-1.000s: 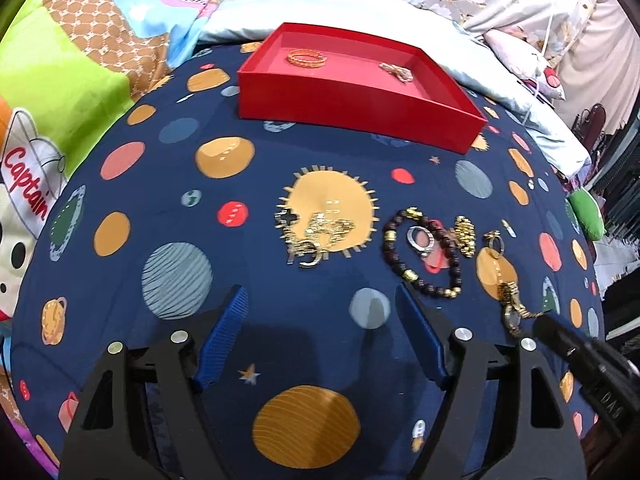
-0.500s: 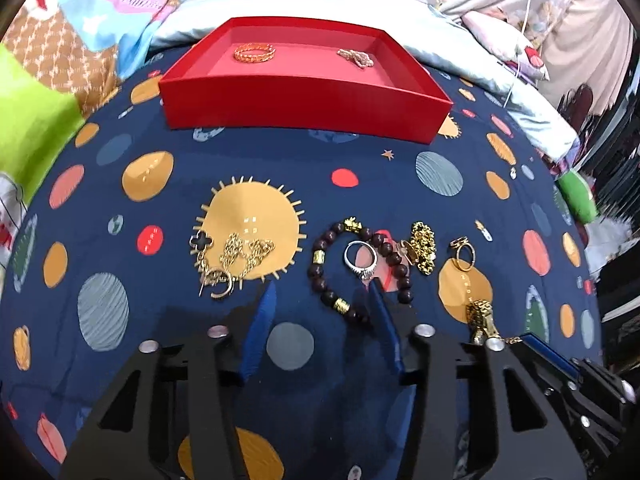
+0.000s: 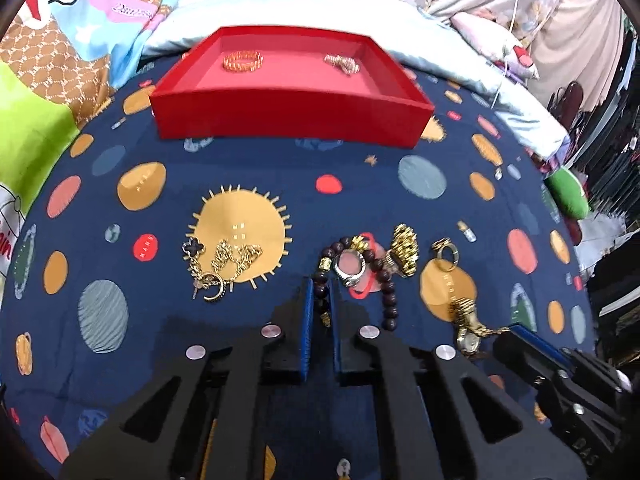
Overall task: Organize jewelry
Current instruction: 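Lift the gold watch with the right tool while the left tool grasps the dark beaded bracelet, then carry the watch and beaded bracelet into the red tray and open both tools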
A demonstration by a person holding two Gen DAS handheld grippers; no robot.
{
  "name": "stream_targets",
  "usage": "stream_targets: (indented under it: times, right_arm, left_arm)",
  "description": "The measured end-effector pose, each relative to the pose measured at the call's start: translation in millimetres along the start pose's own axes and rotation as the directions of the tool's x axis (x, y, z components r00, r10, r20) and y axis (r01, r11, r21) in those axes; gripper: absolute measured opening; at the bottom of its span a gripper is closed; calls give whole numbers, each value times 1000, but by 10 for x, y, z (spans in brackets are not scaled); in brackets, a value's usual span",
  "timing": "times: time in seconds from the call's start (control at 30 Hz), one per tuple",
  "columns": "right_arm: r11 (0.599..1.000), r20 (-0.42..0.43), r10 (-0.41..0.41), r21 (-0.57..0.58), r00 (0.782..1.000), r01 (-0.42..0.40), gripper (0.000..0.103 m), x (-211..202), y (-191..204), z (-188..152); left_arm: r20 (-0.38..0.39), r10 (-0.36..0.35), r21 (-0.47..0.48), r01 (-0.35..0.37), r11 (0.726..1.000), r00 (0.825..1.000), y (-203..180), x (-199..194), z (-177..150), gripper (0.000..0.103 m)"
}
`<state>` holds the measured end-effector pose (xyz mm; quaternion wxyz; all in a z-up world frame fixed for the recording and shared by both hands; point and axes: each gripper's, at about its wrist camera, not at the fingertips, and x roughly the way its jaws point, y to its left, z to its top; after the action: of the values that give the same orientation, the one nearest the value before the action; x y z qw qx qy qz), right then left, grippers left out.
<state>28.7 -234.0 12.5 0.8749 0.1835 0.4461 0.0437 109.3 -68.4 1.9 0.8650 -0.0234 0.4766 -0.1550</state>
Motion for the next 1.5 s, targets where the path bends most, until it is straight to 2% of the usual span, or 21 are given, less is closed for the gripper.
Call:
stream_targets:
  times: [0.3, 0.53, 0.67, 0.83, 0.93, 1.03, 1.17, 1.3, 1.5]
  right_arm:
    - [999, 70, 29, -25, 997, -28, 11, -297, 111, 136]
    - [998, 121, 48, -55, 991, -42, 11, -449, 234, 345]
    - [995, 164, 77, -72, 983, -65, 11, -517, 314, 589]
    - [991, 209, 99, -108, 973, -77, 11, -501, 429, 1020]
    - [988, 219, 124, -114, 968, -101, 10, -372, 478, 1343]
    - [988, 225, 113, -130, 968, -85, 11, -168, 539, 1651]
    - [989, 206, 108, -118, 973, -85, 10, 216, 544, 2049]
    - [991, 169, 119, -79, 978, -107, 10, 606, 454, 2331]
    - [996, 123, 91, -29, 988, -88, 11, 1118, 330, 2513]
  left_arm:
    - [78, -44, 2, 44, 999, 996, -54, -476, 134, 7]
    - [146, -44, 32, 40, 999, 988, -70, -793, 354, 7]
    - [157, -47, 23, 44, 999, 987, 1, -843, 532, 7]
    - [219, -3, 41, -6, 999, 976, 119, -883, 873, 7]
    - [256, 30, 50, -44, 998, 966, 177, -850, 1142, 7]
    - [274, 44, 48, -59, 997, 961, 246, -763, 1381, 7]
    - [284, 76, 40, -91, 995, 956, 354, -490, 1716, 7]
    - [267, 99, 21, -109, 994, 959, 463, -180, 1952, 7]
    - [229, 128, -6, -131, 991, 965, 655, 266, 2151, 7]
